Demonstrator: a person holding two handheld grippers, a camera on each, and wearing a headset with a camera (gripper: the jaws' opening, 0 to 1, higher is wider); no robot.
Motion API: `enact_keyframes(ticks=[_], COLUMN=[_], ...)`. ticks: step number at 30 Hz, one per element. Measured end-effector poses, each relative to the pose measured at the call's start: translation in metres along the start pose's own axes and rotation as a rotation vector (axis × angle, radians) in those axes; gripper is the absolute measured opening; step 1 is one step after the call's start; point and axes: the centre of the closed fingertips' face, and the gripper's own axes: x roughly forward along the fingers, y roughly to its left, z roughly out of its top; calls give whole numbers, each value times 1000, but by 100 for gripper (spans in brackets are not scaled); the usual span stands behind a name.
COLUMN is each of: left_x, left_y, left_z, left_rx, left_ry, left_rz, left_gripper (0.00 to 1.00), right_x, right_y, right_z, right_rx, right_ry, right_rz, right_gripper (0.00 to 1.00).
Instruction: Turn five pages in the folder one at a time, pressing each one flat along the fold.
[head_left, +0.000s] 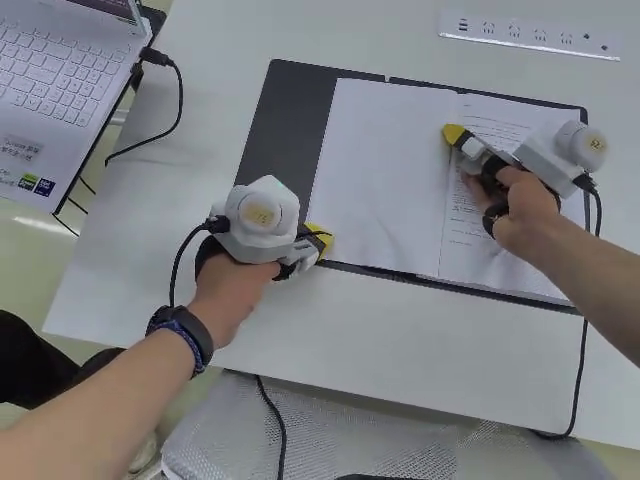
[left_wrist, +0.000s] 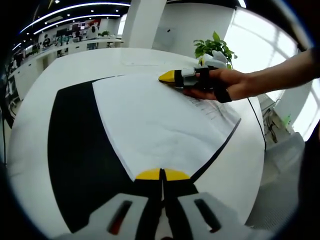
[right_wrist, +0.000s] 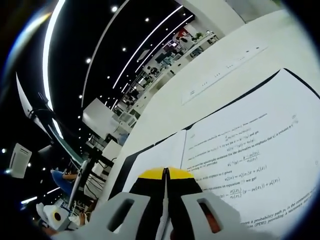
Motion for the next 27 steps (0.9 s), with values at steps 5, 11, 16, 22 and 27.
enact_keyframes(ticks=[5, 11, 16, 22, 27], left_x=[0, 0, 0, -1, 0], left_y=[1, 1, 1, 0, 2], left_z=[0, 0, 0, 1, 1], left_rx=[-7, -17, -14, -18, -15], left_ry=[3, -5, -7, -14, -13], left_rz=[3, 5, -4, -5, 0], left_gripper=[0, 0, 0, 0, 0], right_x=[4, 13, 19, 31, 36], right_y=[4, 3, -9, -19, -23], right_z=[4, 15, 19, 33, 39], right_rx=[-5, -16, 11, 59, 85], right_ry=[0, -3, -22, -66, -77], right_rz=[-11, -33, -46, -59, -56], right_gripper=[0, 0, 0, 0, 0])
